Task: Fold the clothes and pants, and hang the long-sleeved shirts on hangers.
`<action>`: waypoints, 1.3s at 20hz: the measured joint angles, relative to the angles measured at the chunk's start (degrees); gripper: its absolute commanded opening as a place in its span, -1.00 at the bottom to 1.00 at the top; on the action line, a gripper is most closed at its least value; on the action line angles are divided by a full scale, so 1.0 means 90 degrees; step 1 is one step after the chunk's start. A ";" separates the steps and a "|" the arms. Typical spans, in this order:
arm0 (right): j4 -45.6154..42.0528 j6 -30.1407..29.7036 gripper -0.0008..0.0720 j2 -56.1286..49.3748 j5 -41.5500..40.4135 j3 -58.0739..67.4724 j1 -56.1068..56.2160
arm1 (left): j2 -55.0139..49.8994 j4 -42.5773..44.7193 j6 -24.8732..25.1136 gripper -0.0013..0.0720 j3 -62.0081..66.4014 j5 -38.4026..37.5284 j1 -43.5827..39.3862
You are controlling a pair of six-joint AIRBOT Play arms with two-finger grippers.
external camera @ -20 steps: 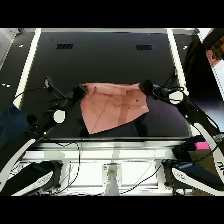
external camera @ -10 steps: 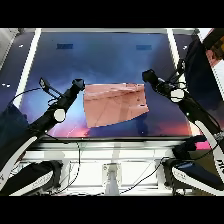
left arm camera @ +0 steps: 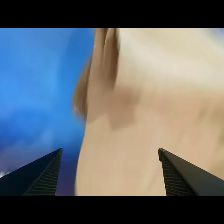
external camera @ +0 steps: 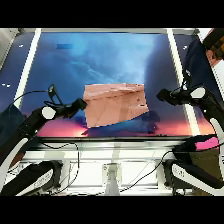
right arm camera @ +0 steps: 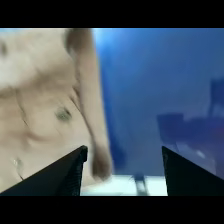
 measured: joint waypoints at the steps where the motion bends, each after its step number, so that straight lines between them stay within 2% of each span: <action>1: 0.0022 -0.0134 0.45 -0.0066 0.0248 0.0000 -0.0066 | 0.0010 -0.0002 0.0155 0.98 0.0000 -0.0323 0.0015; 3: 0.0175 -0.0328 0.45 -0.0274 0.0702 0.0005 -0.0138 | 0.0022 -0.0015 0.0384 0.98 0.0000 -0.0782 0.0022; 7: 0.0678 -0.0729 0.45 -0.0869 0.1379 0.0005 -0.0189 | 0.0027 -0.0039 0.0568 0.98 0.0000 -0.1190 0.0029; 15: 0.1715 -0.1093 0.42 -0.1838 0.1518 0.0005 -0.0189 | 0.0027 -0.0053 0.0653 0.98 0.0000 -0.1367 0.0034; 17: 0.2040 -0.1175 0.32 -0.1979 0.1382 0.0005 -0.0189 | 0.0027 -0.0053 0.0653 0.98 0.0000 -0.1379 0.0034; 19: 0.2261 -0.1222 -0.07 -0.2055 0.1224 0.0005 -0.0189 | 0.0027 -0.0053 0.0656 0.98 0.0000 -0.1389 0.0034; 23: 0.2453 -0.1263 -0.13 -0.2118 0.0879 0.0005 -0.0189 | 0.0027 -0.0058 0.0651 0.98 0.0000 -0.1392 0.0034; 25: 0.2480 -0.1270 -0.55 -0.2127 0.0758 0.0005 -0.0189 | 0.0027 -0.0107 0.0644 0.98 0.0000 -0.1392 0.0034; 26: 0.2484 -0.1270 -0.65 -0.2132 0.0729 0.0002 -0.0189 | 0.0027 -0.0112 0.0636 0.98 0.0000 -0.1392 0.0034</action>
